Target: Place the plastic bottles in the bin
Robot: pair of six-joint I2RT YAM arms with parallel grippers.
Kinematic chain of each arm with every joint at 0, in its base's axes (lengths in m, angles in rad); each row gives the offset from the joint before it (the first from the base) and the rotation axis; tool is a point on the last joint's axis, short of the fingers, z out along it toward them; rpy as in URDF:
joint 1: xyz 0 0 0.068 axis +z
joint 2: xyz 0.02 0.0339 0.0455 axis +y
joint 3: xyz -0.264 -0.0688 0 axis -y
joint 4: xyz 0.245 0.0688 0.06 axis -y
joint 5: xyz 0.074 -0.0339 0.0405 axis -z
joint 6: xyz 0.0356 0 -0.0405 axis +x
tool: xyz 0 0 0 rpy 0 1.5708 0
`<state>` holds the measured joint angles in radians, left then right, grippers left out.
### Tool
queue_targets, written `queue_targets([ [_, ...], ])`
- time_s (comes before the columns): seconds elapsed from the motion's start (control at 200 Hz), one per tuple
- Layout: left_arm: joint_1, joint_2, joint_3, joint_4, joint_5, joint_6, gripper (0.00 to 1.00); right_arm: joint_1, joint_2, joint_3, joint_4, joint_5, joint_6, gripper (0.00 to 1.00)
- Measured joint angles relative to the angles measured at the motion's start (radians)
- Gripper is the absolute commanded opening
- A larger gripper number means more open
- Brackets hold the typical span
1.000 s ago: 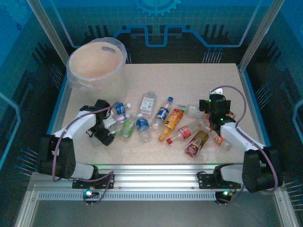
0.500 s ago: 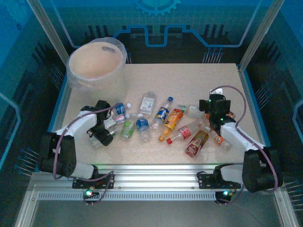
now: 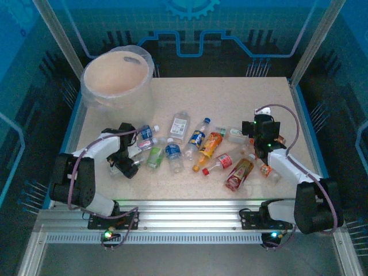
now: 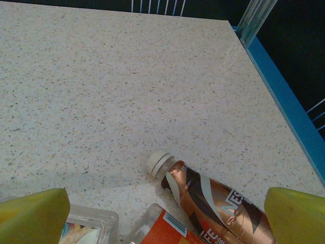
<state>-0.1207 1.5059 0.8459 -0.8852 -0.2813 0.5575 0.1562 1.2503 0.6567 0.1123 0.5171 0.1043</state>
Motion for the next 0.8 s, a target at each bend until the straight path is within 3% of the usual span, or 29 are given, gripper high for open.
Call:
queue_targets([
  [0.235, 0.0, 0.005, 0.0, 0.001, -0.003, 0.001, 0.89, 0.0, 0.0, 0.0, 0.0, 0.004, 0.0, 1.0],
  [0.675, -0.002, -0.001, 0.0, 0.001, -0.007, 0.003, 0.73, 0.0, 0.006, 0.0, 0.0, 0.062, 0.0, 0.99],
  [0.73, -0.004, -0.007, 0.0, 0.0, -0.008, 0.004, 0.69, 0.0, 0.006, 0.0, 0.0, 0.064, 0.0, 1.0],
  [0.8, -0.009, -0.017, 0.0, -0.004, -0.01, 0.01, 0.56, 0.0, 0.006, 0.0, 0.0, 0.071, 0.001, 1.0],
])
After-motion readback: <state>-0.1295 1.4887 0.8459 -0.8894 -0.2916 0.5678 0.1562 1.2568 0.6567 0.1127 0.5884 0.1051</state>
